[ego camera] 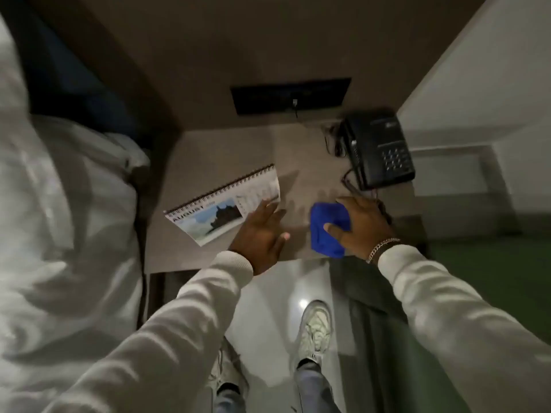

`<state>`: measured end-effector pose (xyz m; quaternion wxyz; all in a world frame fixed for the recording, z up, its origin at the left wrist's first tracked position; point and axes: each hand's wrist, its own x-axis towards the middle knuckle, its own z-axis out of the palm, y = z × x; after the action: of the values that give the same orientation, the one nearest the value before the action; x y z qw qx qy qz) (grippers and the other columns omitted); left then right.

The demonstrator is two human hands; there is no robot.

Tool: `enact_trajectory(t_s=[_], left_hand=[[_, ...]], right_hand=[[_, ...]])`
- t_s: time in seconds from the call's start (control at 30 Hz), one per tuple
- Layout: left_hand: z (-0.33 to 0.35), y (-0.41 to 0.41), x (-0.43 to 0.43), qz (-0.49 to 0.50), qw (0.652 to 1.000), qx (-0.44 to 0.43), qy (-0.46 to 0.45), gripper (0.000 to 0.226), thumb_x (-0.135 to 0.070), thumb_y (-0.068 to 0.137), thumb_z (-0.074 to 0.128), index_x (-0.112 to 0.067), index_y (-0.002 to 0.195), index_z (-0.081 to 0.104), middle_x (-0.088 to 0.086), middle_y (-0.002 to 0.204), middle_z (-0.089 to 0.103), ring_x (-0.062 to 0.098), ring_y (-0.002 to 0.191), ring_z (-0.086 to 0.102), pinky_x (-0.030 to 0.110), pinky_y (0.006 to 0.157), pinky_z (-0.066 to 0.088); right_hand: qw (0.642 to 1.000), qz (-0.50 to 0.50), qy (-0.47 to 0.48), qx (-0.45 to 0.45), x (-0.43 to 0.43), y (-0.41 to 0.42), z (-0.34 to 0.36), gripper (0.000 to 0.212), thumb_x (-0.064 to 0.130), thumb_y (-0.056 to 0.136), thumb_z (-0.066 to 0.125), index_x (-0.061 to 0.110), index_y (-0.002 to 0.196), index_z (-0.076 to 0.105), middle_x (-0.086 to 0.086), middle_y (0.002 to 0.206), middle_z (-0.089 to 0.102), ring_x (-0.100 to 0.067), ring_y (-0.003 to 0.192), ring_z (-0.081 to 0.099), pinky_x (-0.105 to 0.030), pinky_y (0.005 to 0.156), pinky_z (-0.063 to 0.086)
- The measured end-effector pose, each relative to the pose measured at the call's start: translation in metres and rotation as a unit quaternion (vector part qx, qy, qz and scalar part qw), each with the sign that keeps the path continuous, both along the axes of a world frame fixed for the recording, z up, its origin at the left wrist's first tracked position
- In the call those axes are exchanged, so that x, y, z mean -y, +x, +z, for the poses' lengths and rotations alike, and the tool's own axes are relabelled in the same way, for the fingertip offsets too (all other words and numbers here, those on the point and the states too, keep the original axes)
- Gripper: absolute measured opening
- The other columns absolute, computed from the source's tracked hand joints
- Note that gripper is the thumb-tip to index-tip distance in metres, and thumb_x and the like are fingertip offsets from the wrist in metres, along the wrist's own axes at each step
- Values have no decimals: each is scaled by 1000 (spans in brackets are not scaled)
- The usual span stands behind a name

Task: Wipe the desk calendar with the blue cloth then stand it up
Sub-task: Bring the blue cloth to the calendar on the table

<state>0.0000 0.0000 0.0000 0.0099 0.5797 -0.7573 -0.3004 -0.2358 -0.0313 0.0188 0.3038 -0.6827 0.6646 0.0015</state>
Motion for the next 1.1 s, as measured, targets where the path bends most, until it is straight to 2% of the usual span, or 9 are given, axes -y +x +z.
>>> enact_trajectory(t_s=[0.13, 0.27, 0.43, 0.63, 0.77, 0.87, 0.93, 1.0, 1.1], left_hand=[[-72, -6, -16, 9, 998, 64, -13, 66, -39, 97, 42, -12, 154, 21, 16, 164, 15, 35, 153, 4, 49, 123, 5], [-110, -10, -31, 18, 993, 96, -61, 65, -44, 94, 40, -11, 150, 30, 18, 163, 20, 38, 152, 9, 58, 119, 9], [-121, -9, -36, 3, 990, 126, -60, 68, -47, 95, 34, -14, 153, 22, 14, 165, 12, 33, 154, 7, 56, 121, 5], [-76, 1, -33, -49, 993, 101, -31, 70, -53, 96, 23, -18, 156, 11, 9, 167, 3, 27, 153, -9, 55, 124, 5], [-28, 16, -31, -83, 991, 40, -95, 68, -47, 96, 30, -12, 154, 22, 11, 165, 14, 30, 154, 0, 53, 124, 6], [4, 45, -16, -112, 980, -1, -165, 62, -42, 99, 29, -11, 152, 26, 12, 164, 19, 26, 155, 2, 46, 125, -1], [24, 69, 4, -146, 967, 0, -208, 61, -40, 99, 29, -11, 152, 25, 13, 164, 19, 27, 155, 4, 47, 125, 0], [38, 91, 29, -185, 955, 35, -230, 65, -45, 99, 24, -11, 154, 20, 13, 164, 15, 28, 155, 2, 49, 125, 1], [49, 119, 63, -243, 942, 94, -213, 77, -58, 96, 15, -9, 155, 9, 13, 165, 6, 26, 155, -6, 50, 124, 0]], right_hand=[[998, 12, -4, -57, -7, 7, -64, 70, 54, 82, 61, 22, 141, 41, -15, 151, 35, -39, 135, 36, -55, 108, 34], [993, -9, -54, -104, -15, 19, -98, 69, 58, 83, 55, 25, 141, 35, -18, 156, 26, -43, 135, 34, -62, 102, 38], [989, -48, -87, -112, -18, 39, -118, 62, 41, 84, 59, 20, 138, 38, -22, 156, 25, -49, 134, 33, -60, 101, 38], [989, -79, -94, -81, -18, 49, -107, 48, 20, 86, 59, 9, 131, 50, -25, 150, 36, -50, 127, 41, -56, 101, 41], [978, -157, -122, 70, -32, 58, -102, 46, 15, 86, 62, 9, 131, 54, -22, 150, 40, -43, 129, 44, -51, 104, 44], [939, -231, -129, 220, -56, 91, -97, 47, 17, 87, 65, 11, 132, 54, -17, 147, 44, -32, 132, 46, -42, 110, 40], [902, -276, -145, 299, -70, 117, -92, 45, 16, 87, 67, 10, 130, 55, -15, 136, 55, -26, 121, 56, -39, 105, 47], [860, -324, -174, 353, -77, 140, -89, 42, 13, 84, 70, 12, 125, 59, -8, 121, 63, -13, 106, 62, -27, 95, 53], [807, -382, -169, 418, -79, 175, -83, 42, 13, 84, 70, 27, 122, 58, 15, 110, 61, 12, 102, 57, -2, 85, 46]])
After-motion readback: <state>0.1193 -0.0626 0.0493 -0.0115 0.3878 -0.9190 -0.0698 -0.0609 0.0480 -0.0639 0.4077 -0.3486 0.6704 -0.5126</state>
